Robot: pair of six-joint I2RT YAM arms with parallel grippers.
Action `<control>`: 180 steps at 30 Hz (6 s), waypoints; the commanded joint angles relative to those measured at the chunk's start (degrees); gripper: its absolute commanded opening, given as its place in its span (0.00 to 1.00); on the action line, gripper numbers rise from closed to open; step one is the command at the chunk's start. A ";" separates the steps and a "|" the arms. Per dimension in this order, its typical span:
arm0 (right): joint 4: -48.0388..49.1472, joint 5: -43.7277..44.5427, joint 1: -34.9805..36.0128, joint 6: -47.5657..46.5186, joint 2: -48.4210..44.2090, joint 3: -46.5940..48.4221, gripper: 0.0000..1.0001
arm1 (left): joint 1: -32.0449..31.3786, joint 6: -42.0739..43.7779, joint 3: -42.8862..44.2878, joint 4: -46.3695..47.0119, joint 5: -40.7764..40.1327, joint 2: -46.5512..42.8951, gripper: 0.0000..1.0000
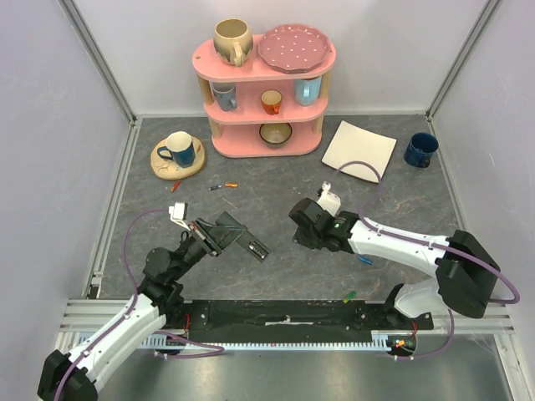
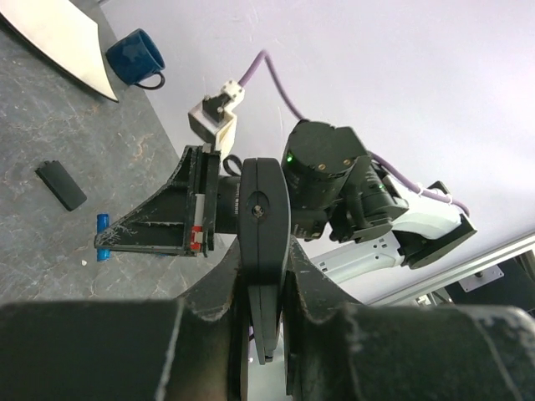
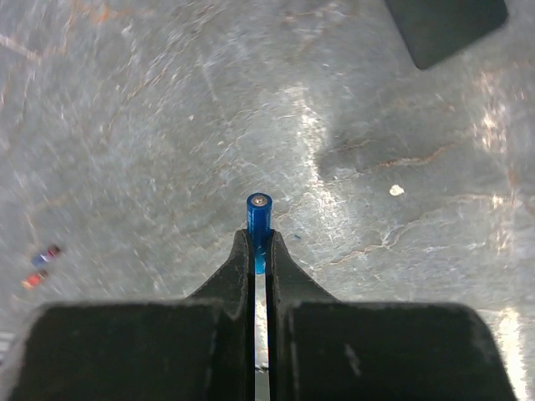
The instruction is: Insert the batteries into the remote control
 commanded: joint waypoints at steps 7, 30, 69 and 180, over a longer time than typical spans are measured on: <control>5.24 11.59 0.12 28.67 -0.25 -7.17 0.00 | -0.01 0.43 -7.98 -1.76 1.68 -5.15 0.02; 8.85 3.60 -2.43 16.49 8.90 -4.01 0.45 | -0.01 0.08 -8.33 -6.43 0.98 -8.85 0.02; -0.04 -15.47 -6.47 -67.04 14.52 7.78 0.70 | -0.01 0.95 -7.71 -6.95 2.74 -7.79 0.02; -7.67 8.78 -3.92 -13.94 13.48 11.46 0.69 | -0.09 0.51 -7.36 -7.83 3.97 -8.32 0.02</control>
